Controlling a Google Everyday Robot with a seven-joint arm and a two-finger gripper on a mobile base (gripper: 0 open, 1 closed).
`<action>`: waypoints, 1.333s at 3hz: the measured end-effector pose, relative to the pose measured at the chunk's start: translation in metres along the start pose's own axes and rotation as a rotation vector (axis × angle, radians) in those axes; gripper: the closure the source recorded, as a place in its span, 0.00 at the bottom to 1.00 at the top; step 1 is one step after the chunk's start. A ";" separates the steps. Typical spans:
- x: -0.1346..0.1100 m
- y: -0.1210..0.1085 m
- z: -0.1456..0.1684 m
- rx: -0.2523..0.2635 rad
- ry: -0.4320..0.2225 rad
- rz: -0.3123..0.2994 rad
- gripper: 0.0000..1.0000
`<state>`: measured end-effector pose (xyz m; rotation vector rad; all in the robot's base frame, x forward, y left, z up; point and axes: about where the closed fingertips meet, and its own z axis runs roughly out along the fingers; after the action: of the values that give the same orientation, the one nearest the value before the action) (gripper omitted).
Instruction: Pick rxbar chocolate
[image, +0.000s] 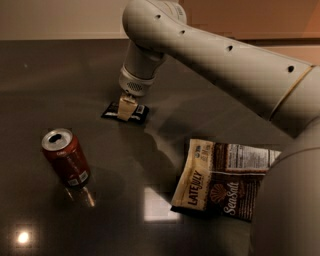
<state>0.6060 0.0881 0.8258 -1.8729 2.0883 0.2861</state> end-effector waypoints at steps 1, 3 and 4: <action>0.001 0.000 -0.025 0.005 -0.044 -0.006 1.00; 0.002 0.000 -0.084 0.008 -0.132 -0.035 1.00; 0.001 0.000 -0.106 0.003 -0.165 -0.056 1.00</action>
Offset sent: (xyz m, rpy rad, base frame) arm -0.0089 -0.0404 0.0900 0.1468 -0.0473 0.0261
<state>0.5950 0.0495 0.9243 -1.8354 1.9241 0.4087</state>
